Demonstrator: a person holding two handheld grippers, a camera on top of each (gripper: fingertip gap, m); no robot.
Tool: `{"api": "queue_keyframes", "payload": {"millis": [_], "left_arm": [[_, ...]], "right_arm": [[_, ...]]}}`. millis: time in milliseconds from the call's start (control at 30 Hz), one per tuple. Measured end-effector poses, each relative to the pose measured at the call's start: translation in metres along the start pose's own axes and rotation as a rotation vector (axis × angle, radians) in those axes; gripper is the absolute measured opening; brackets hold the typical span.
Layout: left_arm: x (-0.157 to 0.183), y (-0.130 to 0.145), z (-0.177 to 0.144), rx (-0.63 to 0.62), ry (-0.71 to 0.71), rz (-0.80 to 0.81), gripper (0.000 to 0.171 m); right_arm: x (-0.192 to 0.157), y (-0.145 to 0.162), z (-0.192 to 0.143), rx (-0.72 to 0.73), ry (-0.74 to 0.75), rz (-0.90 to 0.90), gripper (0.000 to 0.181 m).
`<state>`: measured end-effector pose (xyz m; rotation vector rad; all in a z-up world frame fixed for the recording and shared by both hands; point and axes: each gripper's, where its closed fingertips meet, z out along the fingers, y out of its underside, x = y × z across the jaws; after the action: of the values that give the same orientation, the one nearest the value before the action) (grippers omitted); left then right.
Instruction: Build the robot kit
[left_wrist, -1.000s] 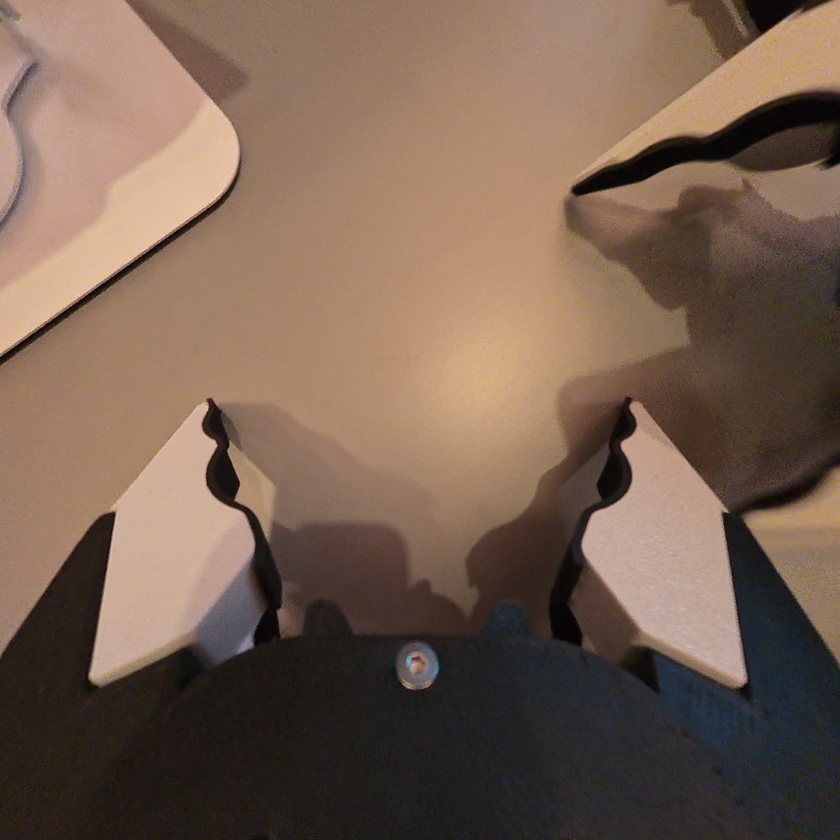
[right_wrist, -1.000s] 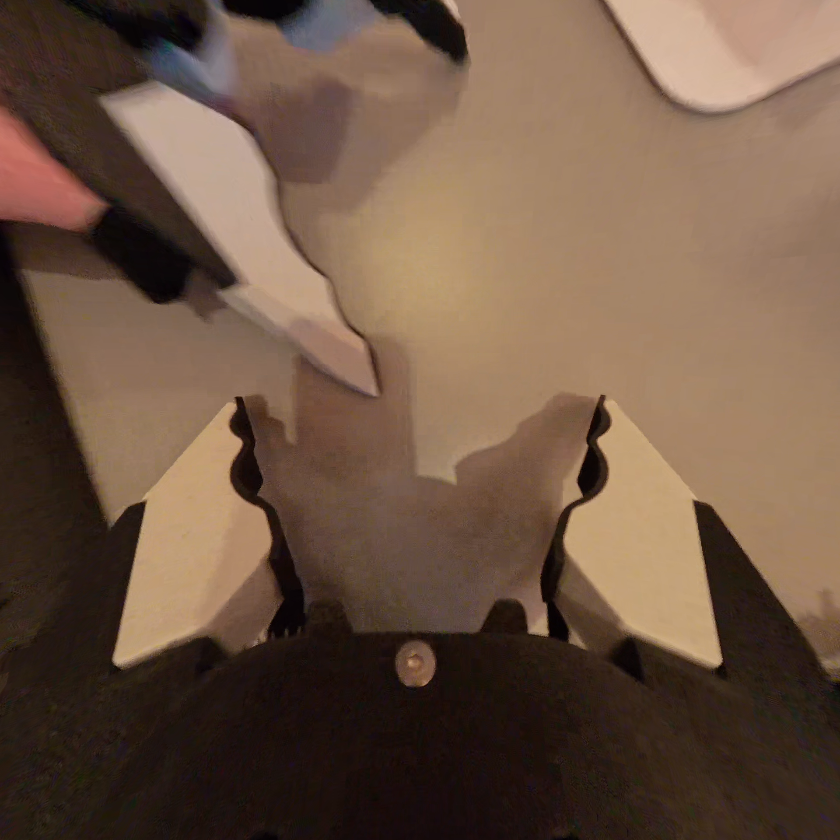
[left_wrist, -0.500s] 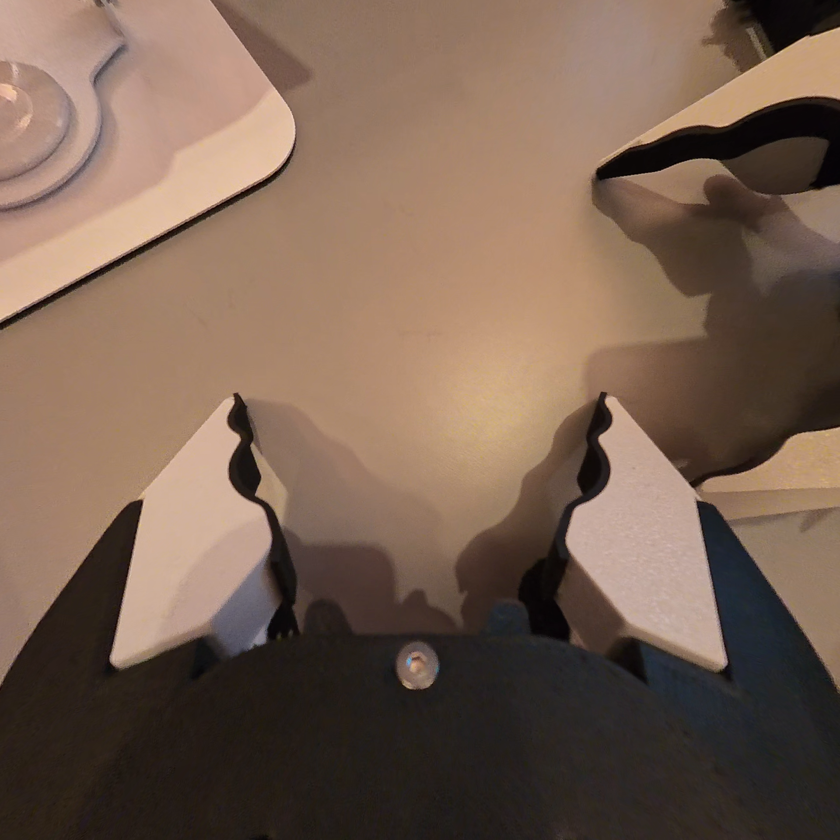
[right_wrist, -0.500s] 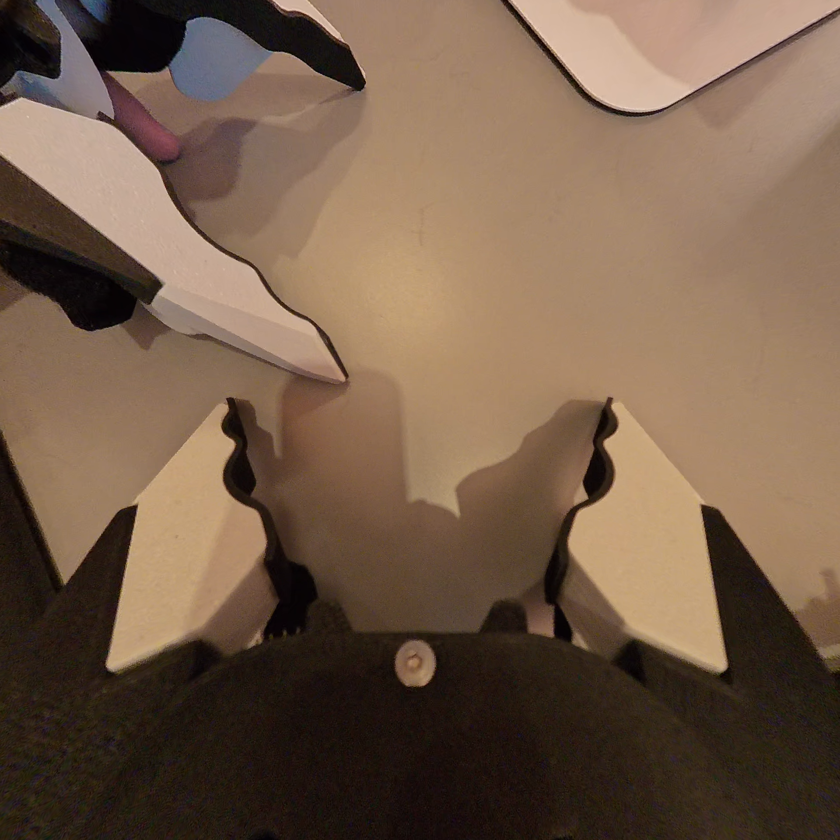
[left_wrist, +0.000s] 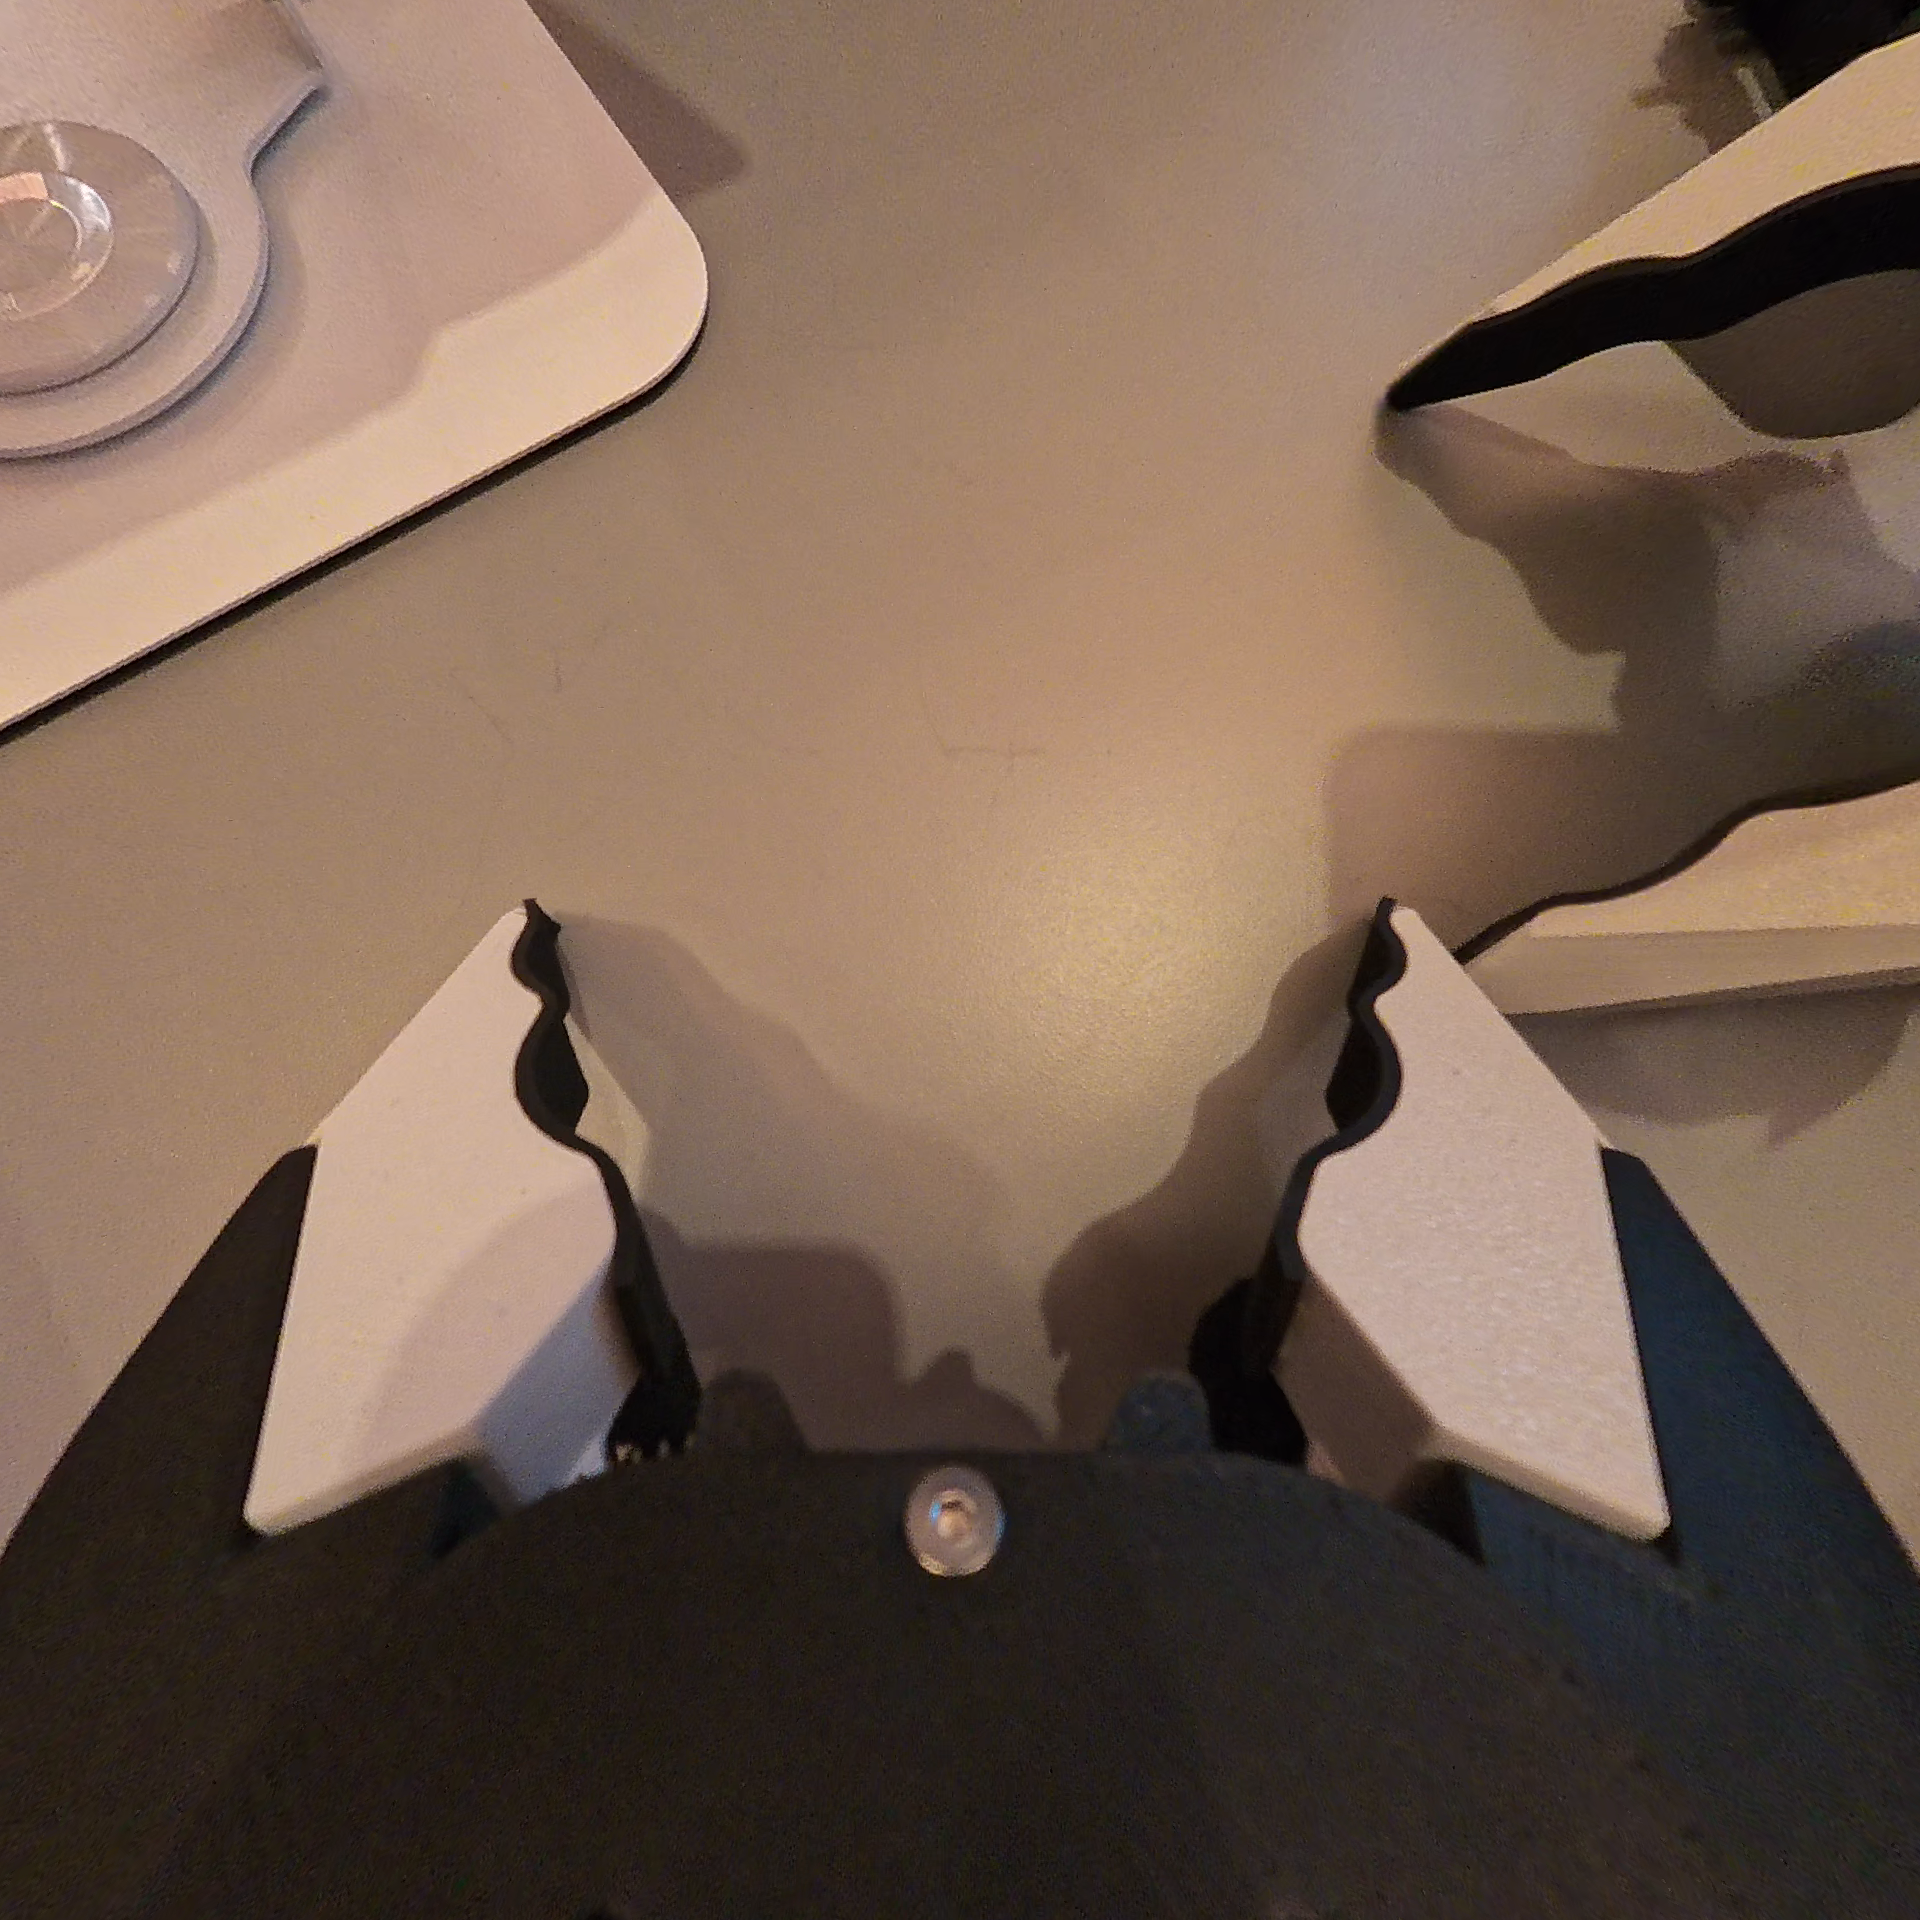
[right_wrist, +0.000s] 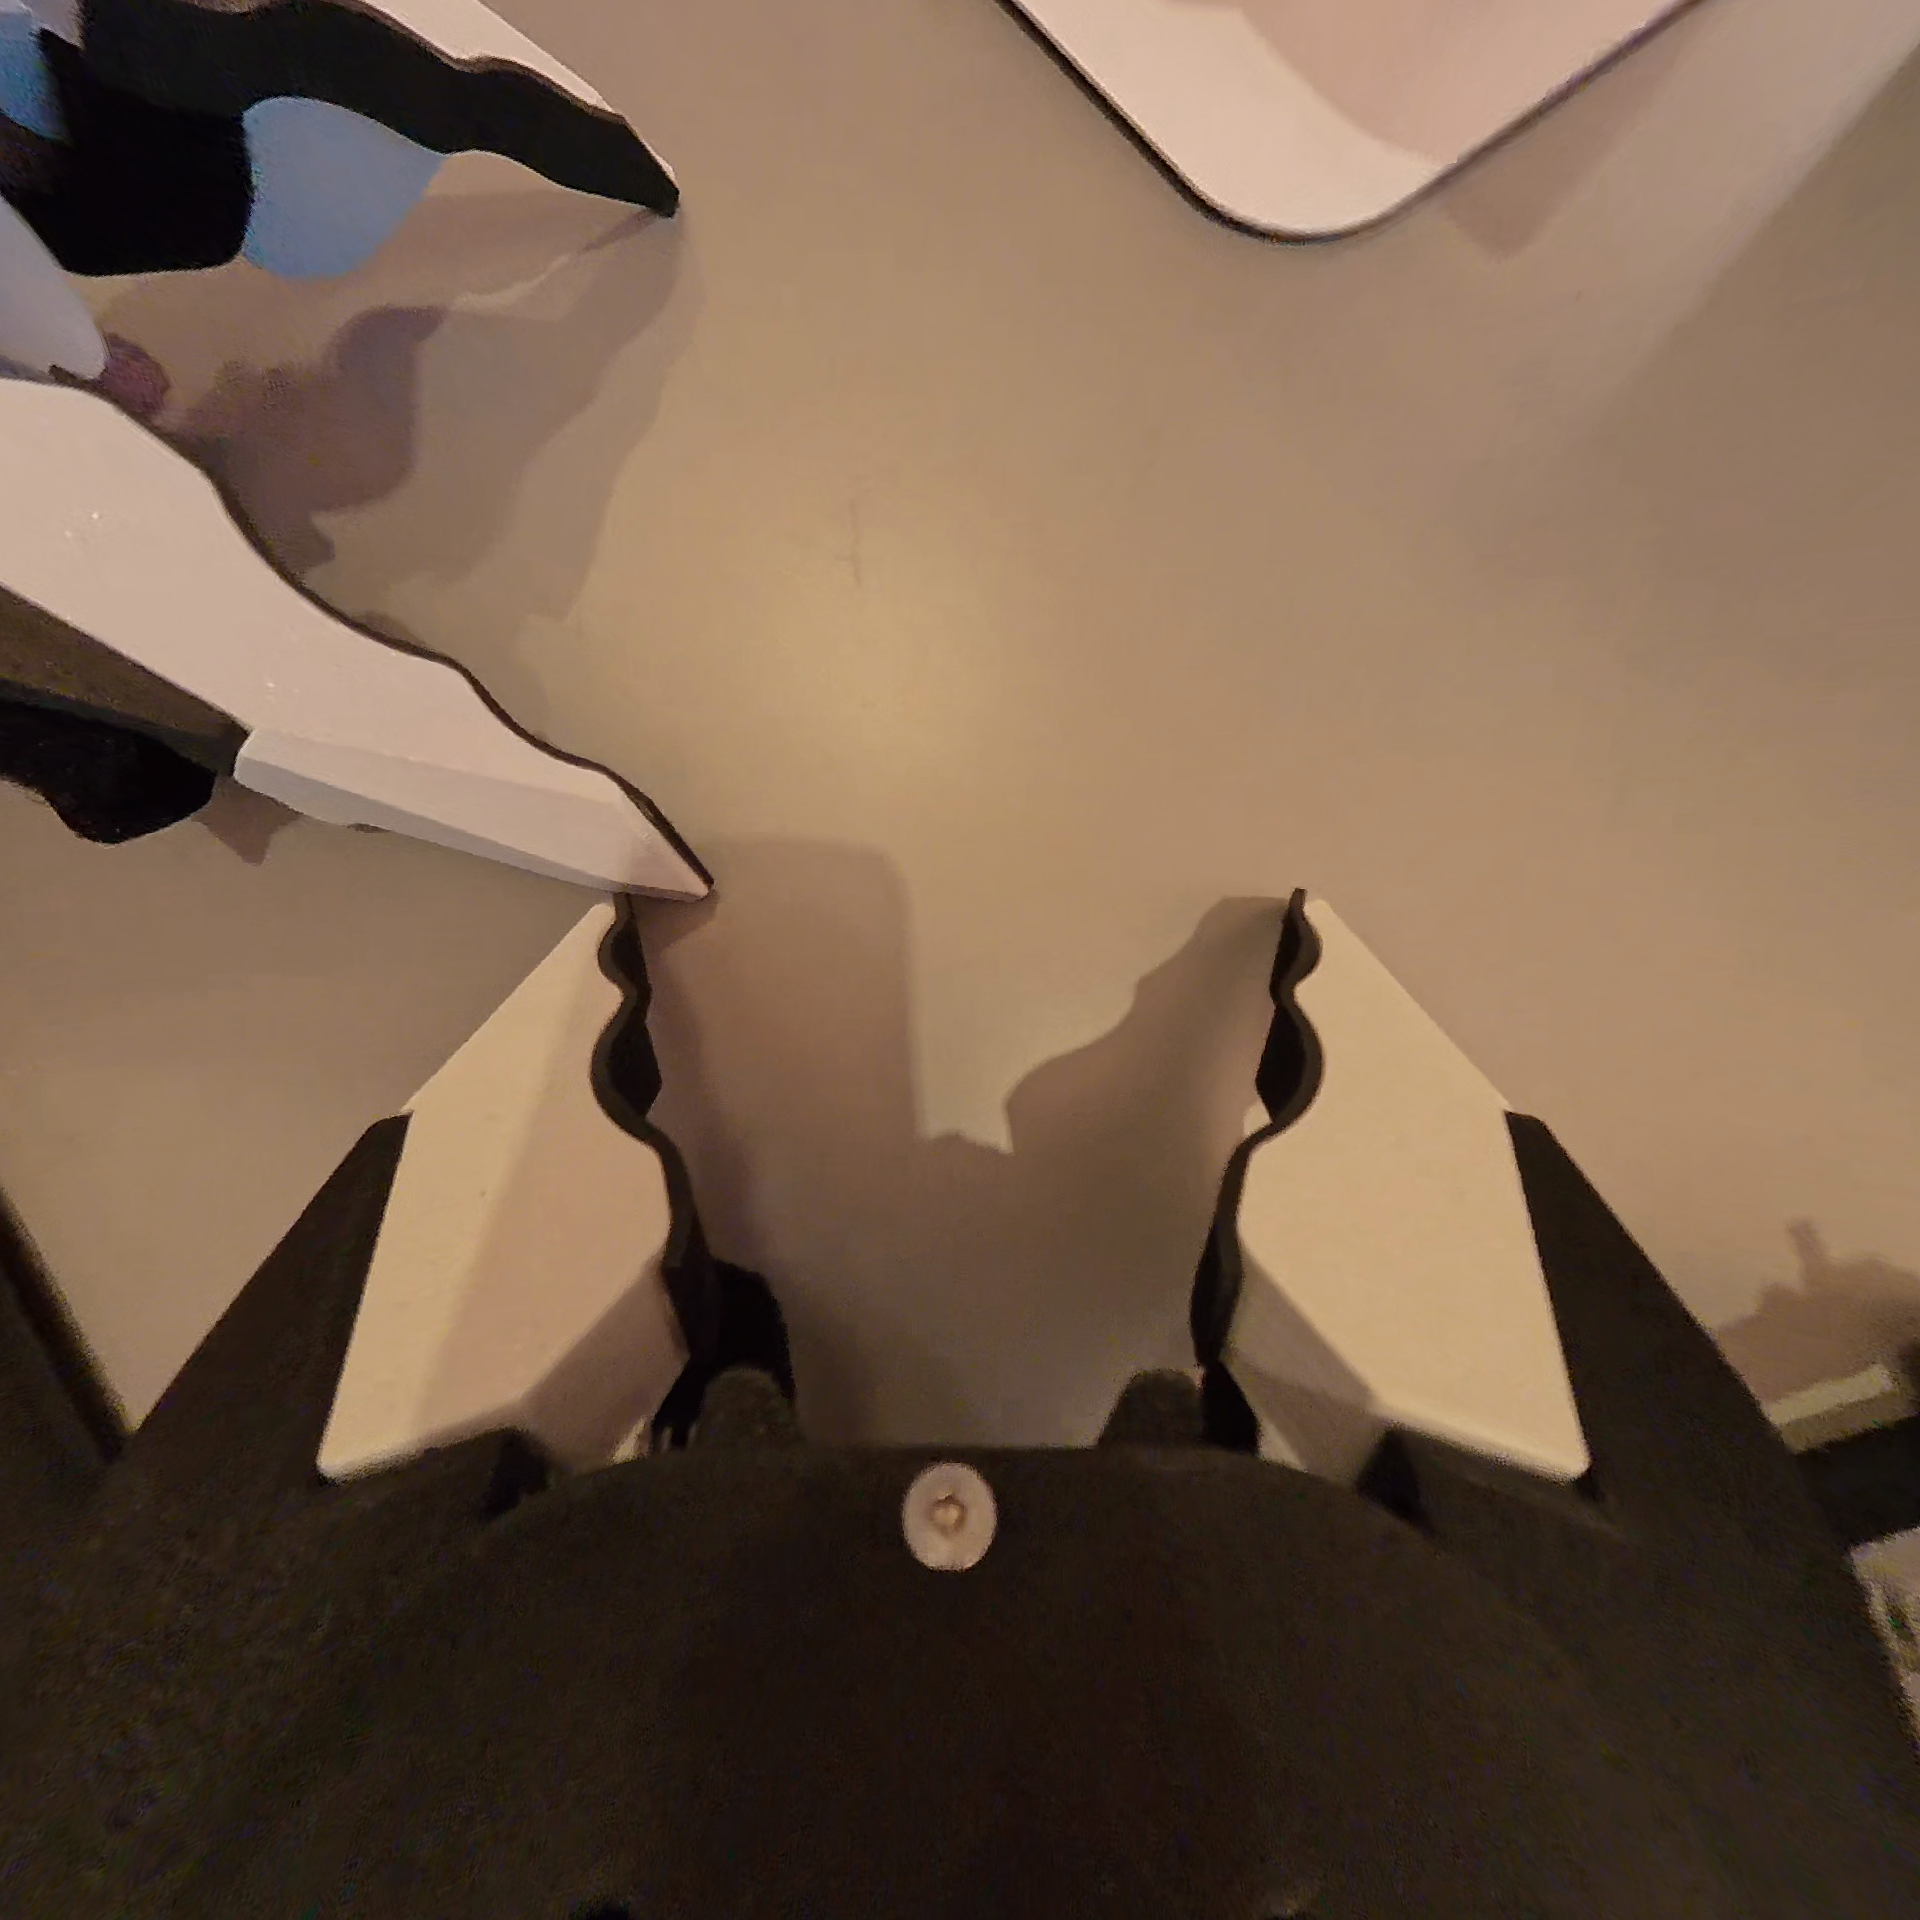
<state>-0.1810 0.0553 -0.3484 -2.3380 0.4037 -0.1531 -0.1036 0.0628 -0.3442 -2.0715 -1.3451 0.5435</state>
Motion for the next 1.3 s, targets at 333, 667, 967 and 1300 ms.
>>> {"api": "queue_keyframes", "payload": {"millis": [333,667,967,1300], "left_arm": [[0.0,0.0002,0.0,0.0,0.001,0.002,0.144],[0.0,0.0003,0.0,0.0,0.001,0.002,0.144],[0.0001,0.0004,-0.0001,0.0,0.001,0.002,0.144],[0.0001,0.0003,0.0,0.0,0.001,0.002,0.144]], "right_arm": [[0.0065,0.0038,0.0023,0.013,0.03,0.031,0.147],[0.0022,0.0053,0.0032,0.002,0.013,0.011,0.155],[0.0022,0.0053,0.0033,0.002,0.012,0.011,0.155],[0.0025,0.005,0.0037,0.002,0.012,0.011,0.155]]}}
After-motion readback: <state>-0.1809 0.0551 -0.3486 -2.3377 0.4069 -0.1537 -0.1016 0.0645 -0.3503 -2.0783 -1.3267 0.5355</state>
